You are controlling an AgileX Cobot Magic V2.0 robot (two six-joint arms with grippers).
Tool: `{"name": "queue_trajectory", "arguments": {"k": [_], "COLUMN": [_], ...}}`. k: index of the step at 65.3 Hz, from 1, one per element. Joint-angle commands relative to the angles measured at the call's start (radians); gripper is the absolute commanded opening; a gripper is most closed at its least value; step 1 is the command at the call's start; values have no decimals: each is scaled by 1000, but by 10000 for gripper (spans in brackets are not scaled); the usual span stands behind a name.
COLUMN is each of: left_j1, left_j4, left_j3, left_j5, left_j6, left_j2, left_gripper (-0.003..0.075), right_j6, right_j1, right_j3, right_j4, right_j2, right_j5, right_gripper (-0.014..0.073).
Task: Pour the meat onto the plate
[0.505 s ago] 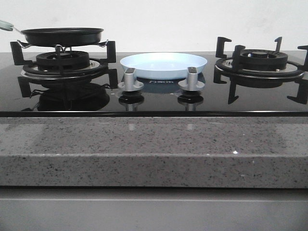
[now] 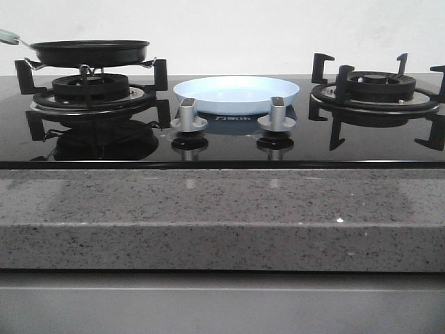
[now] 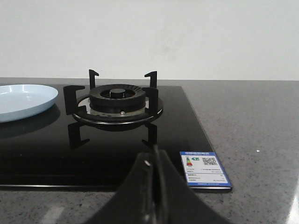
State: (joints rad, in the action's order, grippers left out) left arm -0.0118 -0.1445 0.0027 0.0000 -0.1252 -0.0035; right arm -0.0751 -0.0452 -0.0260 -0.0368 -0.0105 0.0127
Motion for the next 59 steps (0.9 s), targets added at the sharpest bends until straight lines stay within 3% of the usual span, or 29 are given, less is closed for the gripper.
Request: {"name": "queue_trajectory", "arguments": {"k": [1,59], "left_j1": [-1,-1], "left_j4": [-10,-12], "left_j3": [7,7], "left_j5": [-77,-101], "left_j6": [5,5], "left_j2": [-16,-16], "left_gripper": [-20,-20], "right_j6": [-1,-1], "right_j1": [-8,-8], "right_j3": [5,5], "right_j4": [-10,-10], "right_j2": [-16,-16], "right_j5": [83,38], "right_gripper": [-68,-68]}}
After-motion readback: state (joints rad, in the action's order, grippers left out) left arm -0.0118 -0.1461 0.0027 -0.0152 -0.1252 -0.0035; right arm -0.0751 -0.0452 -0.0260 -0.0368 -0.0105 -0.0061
